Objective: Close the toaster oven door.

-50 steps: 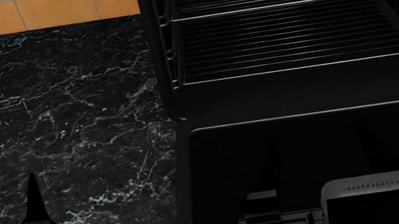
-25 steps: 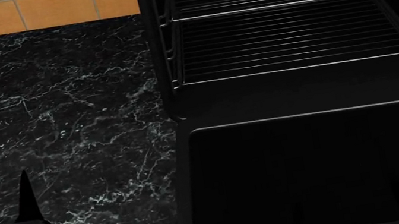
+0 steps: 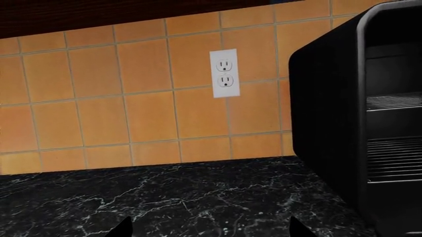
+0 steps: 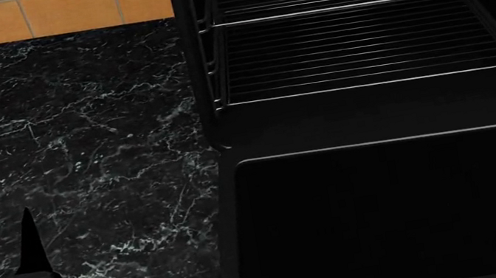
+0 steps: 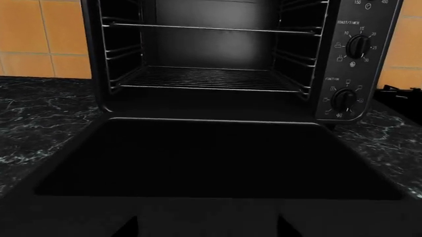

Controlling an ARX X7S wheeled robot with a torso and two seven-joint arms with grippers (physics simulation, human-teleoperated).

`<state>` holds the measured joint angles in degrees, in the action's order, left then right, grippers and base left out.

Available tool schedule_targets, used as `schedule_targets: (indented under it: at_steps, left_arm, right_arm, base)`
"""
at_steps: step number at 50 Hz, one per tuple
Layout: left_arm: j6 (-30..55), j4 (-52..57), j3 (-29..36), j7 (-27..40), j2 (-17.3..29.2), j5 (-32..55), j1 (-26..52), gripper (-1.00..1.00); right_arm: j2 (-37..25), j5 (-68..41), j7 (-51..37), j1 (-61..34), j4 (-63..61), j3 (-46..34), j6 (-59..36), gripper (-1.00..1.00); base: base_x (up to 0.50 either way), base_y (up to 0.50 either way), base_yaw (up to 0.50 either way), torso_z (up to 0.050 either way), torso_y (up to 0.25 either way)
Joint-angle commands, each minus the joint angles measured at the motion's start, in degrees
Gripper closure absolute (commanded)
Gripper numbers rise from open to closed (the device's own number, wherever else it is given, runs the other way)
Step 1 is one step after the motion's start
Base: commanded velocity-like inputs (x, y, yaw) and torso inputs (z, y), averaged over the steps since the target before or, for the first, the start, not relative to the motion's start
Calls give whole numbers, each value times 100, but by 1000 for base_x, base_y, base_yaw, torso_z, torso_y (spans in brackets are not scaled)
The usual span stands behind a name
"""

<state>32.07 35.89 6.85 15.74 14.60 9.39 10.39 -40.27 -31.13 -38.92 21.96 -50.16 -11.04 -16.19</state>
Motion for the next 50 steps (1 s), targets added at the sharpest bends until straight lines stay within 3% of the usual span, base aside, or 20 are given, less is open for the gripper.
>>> schedule_targets:
  at_steps: [1, 27, 50]
  left_arm:
    - [-25, -16, 8, 35, 27, 19, 6, -100]
    - [-100, -76, 100, 99, 77, 32, -20, -100]
    - [-176, -143, 115, 140, 116, 91, -28, -100]
  right_arm:
    - [144, 39, 116, 171, 641, -205, 491, -100]
    - [491, 25, 436, -318, 1696, -433, 579, -100]
    - [400, -15, 319, -867, 1504, -505, 91, -100]
  base:
    - [0, 0, 0, 0, 0]
    - [0, 0, 0, 0, 0]
    - [0, 0, 0, 0, 0]
